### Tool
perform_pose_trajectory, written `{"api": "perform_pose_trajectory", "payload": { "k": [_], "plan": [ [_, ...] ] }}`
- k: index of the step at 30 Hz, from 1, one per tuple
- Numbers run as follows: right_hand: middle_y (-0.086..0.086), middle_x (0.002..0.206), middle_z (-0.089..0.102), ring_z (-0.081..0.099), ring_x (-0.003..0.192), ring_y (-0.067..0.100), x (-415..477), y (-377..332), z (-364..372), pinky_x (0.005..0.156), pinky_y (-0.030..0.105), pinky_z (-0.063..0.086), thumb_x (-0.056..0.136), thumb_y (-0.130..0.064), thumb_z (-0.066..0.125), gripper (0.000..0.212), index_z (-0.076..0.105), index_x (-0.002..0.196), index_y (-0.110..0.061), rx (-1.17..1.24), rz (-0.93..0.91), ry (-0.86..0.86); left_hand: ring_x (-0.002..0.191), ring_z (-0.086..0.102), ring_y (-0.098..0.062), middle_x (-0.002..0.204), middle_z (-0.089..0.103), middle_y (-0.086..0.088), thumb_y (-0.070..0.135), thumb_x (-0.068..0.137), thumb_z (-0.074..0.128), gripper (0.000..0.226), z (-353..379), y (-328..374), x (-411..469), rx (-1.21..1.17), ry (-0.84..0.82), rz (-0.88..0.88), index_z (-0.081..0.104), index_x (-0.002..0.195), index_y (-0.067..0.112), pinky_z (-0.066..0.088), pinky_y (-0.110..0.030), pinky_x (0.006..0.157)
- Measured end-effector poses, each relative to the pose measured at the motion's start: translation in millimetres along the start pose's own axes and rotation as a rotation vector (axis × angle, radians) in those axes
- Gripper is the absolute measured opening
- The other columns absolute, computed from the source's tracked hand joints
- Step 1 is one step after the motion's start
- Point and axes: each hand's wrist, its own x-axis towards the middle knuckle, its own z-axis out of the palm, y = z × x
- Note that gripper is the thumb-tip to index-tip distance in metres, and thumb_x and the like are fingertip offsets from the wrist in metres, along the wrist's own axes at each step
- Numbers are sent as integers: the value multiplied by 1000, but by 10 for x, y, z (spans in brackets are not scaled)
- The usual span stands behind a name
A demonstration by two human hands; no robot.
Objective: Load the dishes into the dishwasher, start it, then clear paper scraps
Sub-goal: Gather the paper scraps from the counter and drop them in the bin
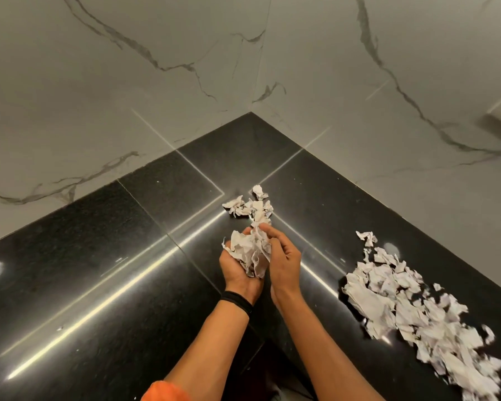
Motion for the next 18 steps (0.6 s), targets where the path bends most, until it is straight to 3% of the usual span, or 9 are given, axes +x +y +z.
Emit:
{"api": "perform_pose_trajectory", "payload": {
  "k": [4, 9, 14, 18],
  "plan": [
    [6, 111, 77, 72, 108, 23, -263, 21, -155, 94, 39, 58, 100, 2, 47, 33, 76, 111, -9, 31, -11, 23, 82, 71, -26, 95, 70, -13, 36, 100, 42, 36, -42, -131, -280, 19, 19, -13, 66, 97, 10, 61, -34, 74],
    [6, 107, 77, 73, 104, 23, -708, 46, -443, 91, 37, 59, 101, 0, 47, 29, 74, 111, -5, 97, -4, 5, 83, 69, -25, 93, 69, -11, 37, 83, 55, 32, -188, -359, -741, 40, -10, 24, 65, 98, 11, 59, -35, 77],
    [7, 106, 78, 73, 103, 23, -1316, 219, -897, 89, 34, 59, 105, -10, 49, 27, 74, 113, -5, 137, 1, -54, 81, 69, -24, 93, 67, -11, 37, 86, 54, 31, -549, -739, -1382, 47, -25, 92, 65, 96, 11, 60, -34, 74],
    [8, 105, 78, 74, 102, 26, -1828, 464, -1313, 90, 39, 59, 105, -20, 54, 26, 75, 110, -7, 135, 23, -74, 77, 71, -25, 89, 68, -11, 37, 101, 41, 37, -933, -1104, -1872, 55, 8, 136, 64, 96, 9, 62, -33, 70]
  ]
}}
